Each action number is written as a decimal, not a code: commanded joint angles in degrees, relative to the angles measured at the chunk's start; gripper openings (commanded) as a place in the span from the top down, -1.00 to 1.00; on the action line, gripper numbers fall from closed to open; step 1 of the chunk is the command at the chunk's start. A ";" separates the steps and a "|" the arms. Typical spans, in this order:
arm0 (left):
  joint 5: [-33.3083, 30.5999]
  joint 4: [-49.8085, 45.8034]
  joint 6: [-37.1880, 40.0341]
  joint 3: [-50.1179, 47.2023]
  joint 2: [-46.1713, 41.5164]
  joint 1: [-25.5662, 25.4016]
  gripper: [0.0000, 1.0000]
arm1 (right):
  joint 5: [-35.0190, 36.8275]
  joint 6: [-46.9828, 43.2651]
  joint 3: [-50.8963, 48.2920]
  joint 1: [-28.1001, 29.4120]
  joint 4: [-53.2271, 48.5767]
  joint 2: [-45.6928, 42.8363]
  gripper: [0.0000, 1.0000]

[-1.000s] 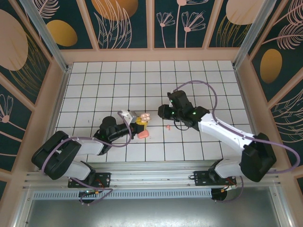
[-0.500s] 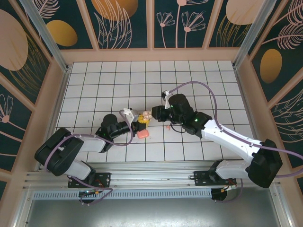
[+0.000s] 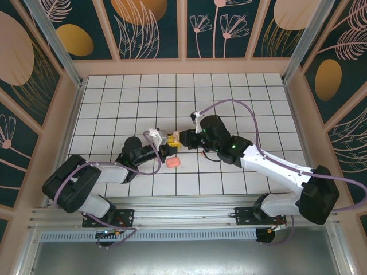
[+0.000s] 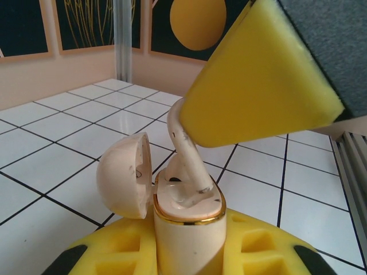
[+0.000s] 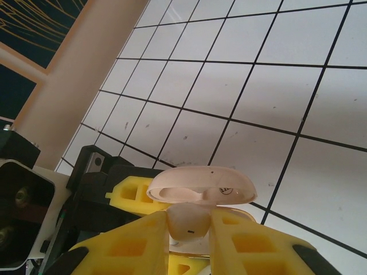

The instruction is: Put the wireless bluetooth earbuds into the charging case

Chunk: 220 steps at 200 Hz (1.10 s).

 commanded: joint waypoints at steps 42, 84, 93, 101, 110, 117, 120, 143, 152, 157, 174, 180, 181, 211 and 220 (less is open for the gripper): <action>-0.55 2.76 -1.10 1.54 -0.89 0.16 0.81 | -0.19 -1.35 1.28 1.31 2.33 0.53 0.53; -0.58 2.27 -1.09 2.32 -1.65 0.18 0.81 | 0.64 -1.62 1.17 1.77 1.42 0.79 0.53; -0.51 2.24 -1.18 2.49 -1.82 0.13 0.81 | 1.06 -1.65 1.18 1.75 1.28 0.89 0.53; -0.46 2.28 -1.27 2.66 -1.91 0.16 0.81 | 1.67 -1.59 1.13 1.78 0.96 0.90 0.53; -0.47 2.30 -1.36 2.80 -2.09 0.10 0.81 | 2.05 -1.62 1.08 1.82 0.83 1.01 0.53; -0.42 2.24 -1.36 2.89 -2.25 0.12 0.81 | 2.37 -1.50 1.02 1.82 0.70 1.11 0.53; -0.49 2.27 -1.36 2.97 -2.34 0.17 0.81 | 2.62 -1.29 0.99 1.80 0.58 1.14 0.53; -0.46 1.96 -1.30 3.26 -2.64 0.11 0.81 | 3.01 -0.68 0.53 1.84 0.73 1.67 0.54; -0.44 1.81 -1.28 3.37 -2.79 0.12 0.81 | 2.82 -0.61 0.33 1.95 1.08 1.74 0.54; -0.44 1.72 -1.32 3.37 -2.86 0.09 0.81 | 2.80 -0.56 0.31 1.92 1.27 1.67 0.54; -0.50 1.44 -1.16 3.44 -3.27 0.10 0.81 | 2.35 -0.87 0.16 2.18 1.81 1.43 0.54; -0.64 1.36 -1.22 3.42 -3.39 0.15 0.81 | 2.27 -0.96 0.21 2.27 1.91 1.25 0.54; -0.70 1.31 -1.20 3.44 -3.35 0.12 0.81 | 2.27 -0.98 0.17 2.27 1.96 1.19 0.54; -1.12 1.18 -1.28 3.46 -3.76 0.09 0.81 | 3.19 -1.00 -0.37 2.81 2.76 0.01 0.54; -1.16 1.19 -1.28 3.45 -3.89 0.11 0.81 | 3.50 -1.01 -0.50 2.81 3.12 -0.37 0.54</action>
